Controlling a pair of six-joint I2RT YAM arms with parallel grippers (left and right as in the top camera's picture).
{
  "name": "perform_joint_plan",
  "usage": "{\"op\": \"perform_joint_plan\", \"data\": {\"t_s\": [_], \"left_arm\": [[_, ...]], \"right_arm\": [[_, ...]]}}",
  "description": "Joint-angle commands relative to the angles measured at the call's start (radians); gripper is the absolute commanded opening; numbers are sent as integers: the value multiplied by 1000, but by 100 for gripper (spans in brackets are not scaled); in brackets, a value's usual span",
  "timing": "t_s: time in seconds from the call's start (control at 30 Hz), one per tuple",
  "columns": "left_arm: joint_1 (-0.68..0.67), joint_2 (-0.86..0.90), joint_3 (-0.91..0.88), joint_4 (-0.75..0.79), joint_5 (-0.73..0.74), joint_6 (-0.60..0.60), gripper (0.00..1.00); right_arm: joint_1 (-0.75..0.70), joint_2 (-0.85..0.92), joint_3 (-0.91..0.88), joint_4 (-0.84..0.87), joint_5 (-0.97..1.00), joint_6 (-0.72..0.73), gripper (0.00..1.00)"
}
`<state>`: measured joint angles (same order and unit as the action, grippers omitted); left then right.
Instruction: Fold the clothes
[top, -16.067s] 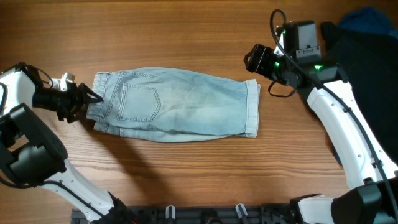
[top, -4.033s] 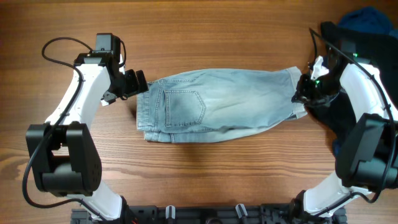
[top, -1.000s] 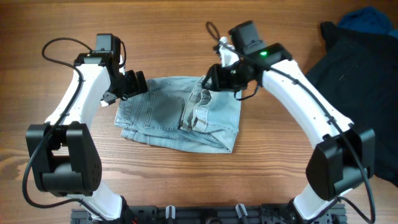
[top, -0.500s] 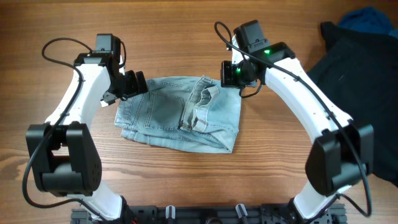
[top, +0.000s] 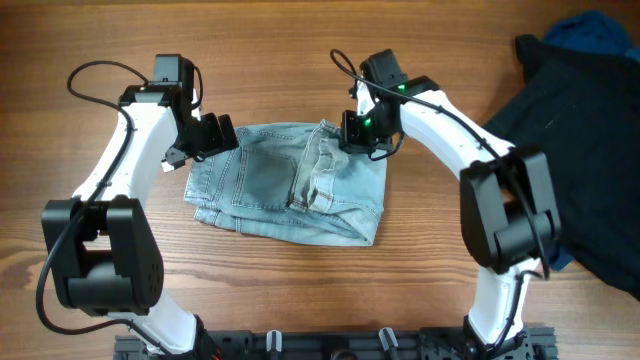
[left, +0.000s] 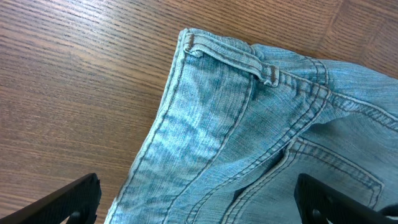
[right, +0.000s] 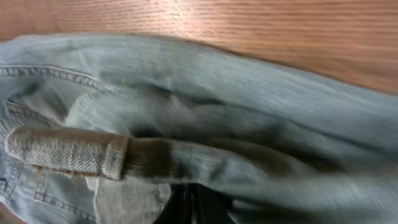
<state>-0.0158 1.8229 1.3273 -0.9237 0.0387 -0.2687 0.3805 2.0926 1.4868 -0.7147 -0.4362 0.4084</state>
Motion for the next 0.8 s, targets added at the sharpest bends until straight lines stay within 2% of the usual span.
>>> {"op": "perform_joint_plan", "data": {"t_s": [0.0,0.4,0.53,0.77], "left_arm": [[1,-24,18,0,-13,3,100],[1,-24,18,-1,-13,3,100],[1,-24,18,-1,-13,3,100],[1,-24,18,-1,-13,3,100]], "right_arm": [[2,56,-8,34,-109,12,4],[-62,56,-8,71,-32,6,4],[-113,56,-8,67,-2,-55,4],[-172,6,84,13,-62,-91,4]]}}
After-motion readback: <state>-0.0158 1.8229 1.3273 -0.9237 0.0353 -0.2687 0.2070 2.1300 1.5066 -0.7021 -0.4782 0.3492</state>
